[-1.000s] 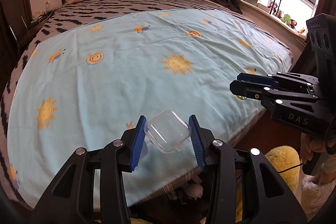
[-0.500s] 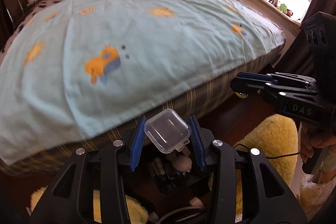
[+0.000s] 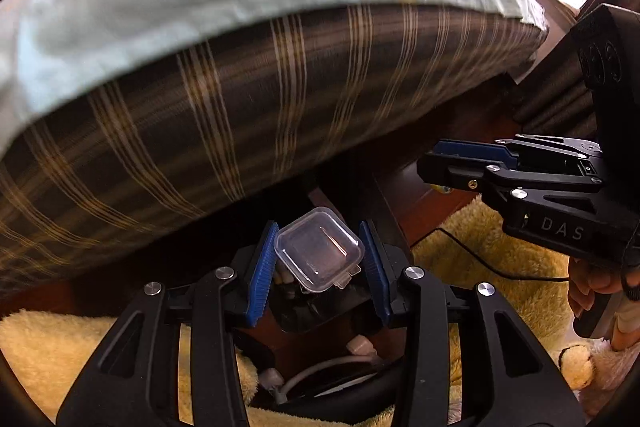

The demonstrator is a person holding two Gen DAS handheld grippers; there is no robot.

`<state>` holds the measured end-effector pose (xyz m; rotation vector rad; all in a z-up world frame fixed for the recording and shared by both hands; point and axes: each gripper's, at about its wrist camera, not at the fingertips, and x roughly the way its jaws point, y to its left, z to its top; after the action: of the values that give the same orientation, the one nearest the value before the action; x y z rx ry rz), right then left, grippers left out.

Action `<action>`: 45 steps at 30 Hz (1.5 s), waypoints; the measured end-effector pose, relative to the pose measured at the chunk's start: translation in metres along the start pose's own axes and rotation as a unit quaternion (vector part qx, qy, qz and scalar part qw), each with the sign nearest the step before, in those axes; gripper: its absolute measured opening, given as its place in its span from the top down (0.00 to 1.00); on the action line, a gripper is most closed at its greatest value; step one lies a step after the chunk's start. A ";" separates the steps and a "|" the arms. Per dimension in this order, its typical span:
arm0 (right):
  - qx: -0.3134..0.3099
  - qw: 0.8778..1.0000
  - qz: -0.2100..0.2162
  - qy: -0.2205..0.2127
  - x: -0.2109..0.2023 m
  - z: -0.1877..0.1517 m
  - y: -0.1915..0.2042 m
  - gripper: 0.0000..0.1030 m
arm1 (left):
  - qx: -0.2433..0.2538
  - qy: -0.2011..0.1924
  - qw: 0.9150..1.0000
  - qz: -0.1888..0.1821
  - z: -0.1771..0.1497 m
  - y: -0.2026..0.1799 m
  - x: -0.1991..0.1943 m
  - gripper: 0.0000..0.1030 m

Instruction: Collect trash

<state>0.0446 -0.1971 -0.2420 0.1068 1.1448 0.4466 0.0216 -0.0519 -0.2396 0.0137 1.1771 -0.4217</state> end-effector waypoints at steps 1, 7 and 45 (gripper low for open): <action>0.001 1.000 -0.001 0.003 0.003 -0.001 0.000 0.76 | 0.000 0.005 1.000 -0.002 -0.001 0.000 0.004 0.62; 0.006 1.000 -0.003 0.012 0.011 -0.004 0.000 0.76 | 0.000 0.023 1.000 -0.004 -0.002 0.002 0.018 0.61; 0.020 0.957 -0.144 -0.250 -0.217 0.020 -0.002 0.03 | -0.012 -0.232 0.967 0.101 0.018 -0.016 -0.200 0.08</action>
<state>-0.0100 -0.2813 -0.0490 0.0796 0.6545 0.1212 -0.0306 -0.0082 -0.0498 0.0131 0.7095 -0.2117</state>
